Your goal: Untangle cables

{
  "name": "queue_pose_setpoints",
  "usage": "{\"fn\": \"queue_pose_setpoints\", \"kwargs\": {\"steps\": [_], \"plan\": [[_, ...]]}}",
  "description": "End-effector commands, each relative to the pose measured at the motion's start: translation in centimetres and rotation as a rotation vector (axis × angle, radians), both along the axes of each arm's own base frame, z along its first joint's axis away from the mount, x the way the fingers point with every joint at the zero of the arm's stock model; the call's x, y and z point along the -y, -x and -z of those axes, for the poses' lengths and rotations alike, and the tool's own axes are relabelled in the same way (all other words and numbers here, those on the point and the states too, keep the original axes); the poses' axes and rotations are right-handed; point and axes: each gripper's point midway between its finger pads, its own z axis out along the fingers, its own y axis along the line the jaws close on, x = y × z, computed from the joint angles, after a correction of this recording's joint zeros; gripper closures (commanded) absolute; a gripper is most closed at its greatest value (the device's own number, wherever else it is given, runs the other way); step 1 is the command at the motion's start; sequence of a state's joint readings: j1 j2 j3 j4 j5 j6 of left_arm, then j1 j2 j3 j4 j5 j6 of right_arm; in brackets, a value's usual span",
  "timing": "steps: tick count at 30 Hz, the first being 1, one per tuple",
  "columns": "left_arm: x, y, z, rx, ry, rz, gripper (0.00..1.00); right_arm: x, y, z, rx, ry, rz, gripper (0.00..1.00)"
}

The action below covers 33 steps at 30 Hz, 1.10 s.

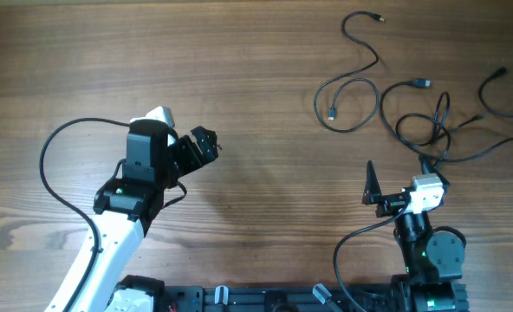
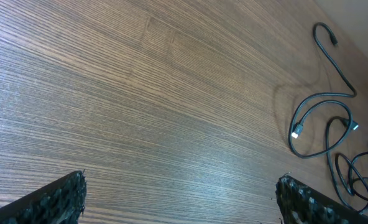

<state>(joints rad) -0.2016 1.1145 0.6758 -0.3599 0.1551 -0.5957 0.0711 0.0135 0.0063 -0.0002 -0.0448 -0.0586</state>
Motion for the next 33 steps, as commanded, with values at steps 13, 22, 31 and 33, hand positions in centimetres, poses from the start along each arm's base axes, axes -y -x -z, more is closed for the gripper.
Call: {"fn": "queue_pose_setpoints", "kwargs": {"steps": [13, 22, 31, 33], "plan": [[-0.1, -0.1, -0.1, 0.009, -0.012, 0.007, 0.00, -0.2, 0.1, -0.2, 0.013, 0.017, -0.014, 0.00], [-1.8, 3.5, -7.1, 0.224, -0.029, -0.013, 0.00, -0.2, 0.1, -0.2, 0.013, 0.017, -0.014, 0.00], [-4.7, 8.6, -12.6, 0.472, -0.048, -0.102, 0.00, -0.2, 0.1, -0.2, 0.013, 0.017, -0.013, 0.00], [-5.1, 9.2, -12.5, 0.500, -0.046, -0.118, 0.00, -0.2, 0.1, -0.2, 0.013, 0.017, -0.014, 0.00]]}}
